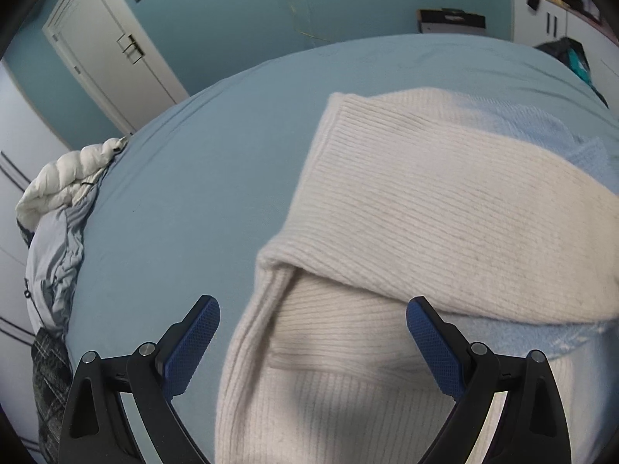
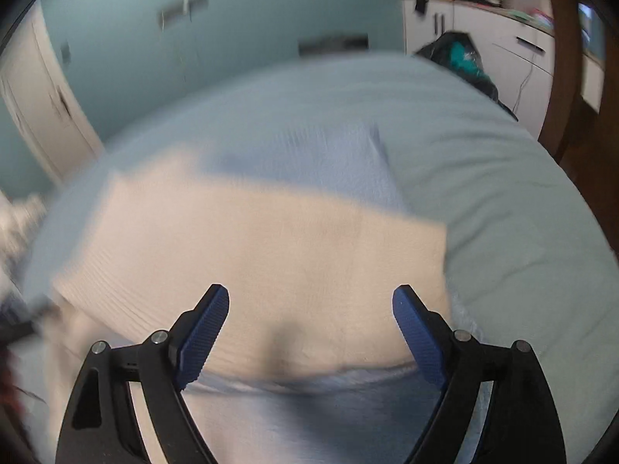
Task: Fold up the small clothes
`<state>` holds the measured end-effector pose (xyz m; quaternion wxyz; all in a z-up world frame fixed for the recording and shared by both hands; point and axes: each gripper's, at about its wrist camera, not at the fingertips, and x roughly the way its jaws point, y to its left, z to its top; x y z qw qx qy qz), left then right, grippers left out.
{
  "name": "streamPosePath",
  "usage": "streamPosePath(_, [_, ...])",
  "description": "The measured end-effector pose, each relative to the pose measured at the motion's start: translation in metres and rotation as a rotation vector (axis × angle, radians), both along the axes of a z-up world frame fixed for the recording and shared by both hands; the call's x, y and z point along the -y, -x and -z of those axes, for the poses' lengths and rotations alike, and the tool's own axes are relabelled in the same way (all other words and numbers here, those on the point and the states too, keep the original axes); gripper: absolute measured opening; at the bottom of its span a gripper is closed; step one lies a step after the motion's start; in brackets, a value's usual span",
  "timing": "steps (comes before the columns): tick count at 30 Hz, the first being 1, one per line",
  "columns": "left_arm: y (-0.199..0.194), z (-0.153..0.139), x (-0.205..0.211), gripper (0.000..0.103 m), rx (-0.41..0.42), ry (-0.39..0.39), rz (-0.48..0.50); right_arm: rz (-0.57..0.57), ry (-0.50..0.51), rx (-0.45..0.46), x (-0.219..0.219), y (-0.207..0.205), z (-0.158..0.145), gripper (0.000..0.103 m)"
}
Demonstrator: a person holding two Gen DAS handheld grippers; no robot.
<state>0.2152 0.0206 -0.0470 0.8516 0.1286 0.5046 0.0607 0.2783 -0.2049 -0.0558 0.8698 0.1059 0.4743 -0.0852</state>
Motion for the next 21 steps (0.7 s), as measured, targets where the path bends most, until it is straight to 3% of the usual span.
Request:
streamPosePath(2, [-0.001,0.003,0.002,0.098,-0.015,-0.003,0.004,-0.013,0.071,-0.149,0.001,-0.003,0.039,0.084])
streamPosePath(4, [-0.001,0.004,0.004,0.098,-0.026,-0.001,0.008,-0.045,0.103,-0.106,0.001,0.004,0.042,0.086])
streamPosePath(7, [0.001,0.000,0.007,0.098,-0.025,0.002,0.016,-0.049,0.125,-0.134,-0.003,0.004,0.032,0.086])
streamPosePath(13, [0.029,-0.028,-0.002,0.098,0.029,0.058,0.044,0.065,-0.118,-0.057,0.023,0.034,-0.001,0.086])
streamPosePath(19, [0.063,-0.054,-0.022,0.098,0.094,0.036,0.063,0.224,-0.304,-0.056,0.071,0.112,-0.014,0.086])
streamPosePath(21, [0.076,-0.059,-0.032,0.099,0.115,0.021,0.073,0.257,-0.413,-0.060,0.078,0.142,-0.016,0.086])
